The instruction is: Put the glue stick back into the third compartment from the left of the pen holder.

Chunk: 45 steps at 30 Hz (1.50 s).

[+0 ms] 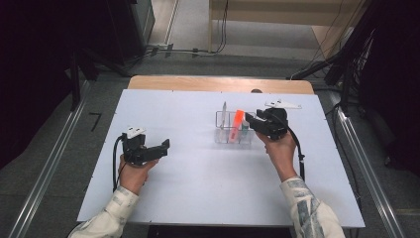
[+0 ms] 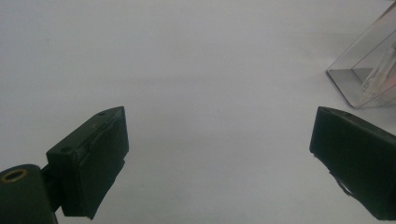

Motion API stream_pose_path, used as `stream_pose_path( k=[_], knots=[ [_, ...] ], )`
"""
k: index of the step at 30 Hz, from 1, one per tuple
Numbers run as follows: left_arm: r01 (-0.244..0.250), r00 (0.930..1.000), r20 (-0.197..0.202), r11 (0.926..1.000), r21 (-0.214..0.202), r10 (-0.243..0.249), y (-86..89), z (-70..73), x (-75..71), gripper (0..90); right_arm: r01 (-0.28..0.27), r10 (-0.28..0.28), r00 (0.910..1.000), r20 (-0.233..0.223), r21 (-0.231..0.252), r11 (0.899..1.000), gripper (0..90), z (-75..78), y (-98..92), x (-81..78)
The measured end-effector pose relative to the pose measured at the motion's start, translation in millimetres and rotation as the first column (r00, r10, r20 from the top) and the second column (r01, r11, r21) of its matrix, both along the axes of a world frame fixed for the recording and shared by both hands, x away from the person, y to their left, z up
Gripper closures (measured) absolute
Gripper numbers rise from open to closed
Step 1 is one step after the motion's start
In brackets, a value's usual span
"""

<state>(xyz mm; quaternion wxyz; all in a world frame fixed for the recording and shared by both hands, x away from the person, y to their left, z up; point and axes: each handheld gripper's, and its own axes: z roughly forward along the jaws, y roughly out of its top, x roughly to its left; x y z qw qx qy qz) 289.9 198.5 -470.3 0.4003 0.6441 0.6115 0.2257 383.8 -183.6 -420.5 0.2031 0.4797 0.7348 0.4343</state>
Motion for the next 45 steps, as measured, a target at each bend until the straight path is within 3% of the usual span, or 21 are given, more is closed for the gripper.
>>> stream_pose_path(
  k=[12,19,26,45],
  knots=[
    [-0.001,1.0,0.0,1.0,0.005,0.001,-0.3,-1.0,0.3,4.8,0.008,-0.008,1.0,0.002,0.007,1.0,36.8,-9.3,-22.9,-13.9],
    [-0.005,1.0,0.001,1.0,0.007,0.005,-0.5,-0.8,0.2,4.8,0.005,-0.005,0.9997,-0.025,0.006,1.0,28.8,-16.2,-39.4,-25.0],
    [-0.013,0.9999,0.004,0.9999,0.009,0.012,-0.3,-0.3,-0.3,4.7,0.021,-0.023,0.999,-0.039,-0.048,0.999,27.0,-25.1,-51.9,-31.9],
    [-0.028,0.9993,0.024,0.9996,0.002,0.028,10.0,2.5,-12.3,4.8,0.043,-0.05,0.9961,-0.073,-0.092,0.995,26.5,-34.6,-79.9,-51.7]
  ],
)
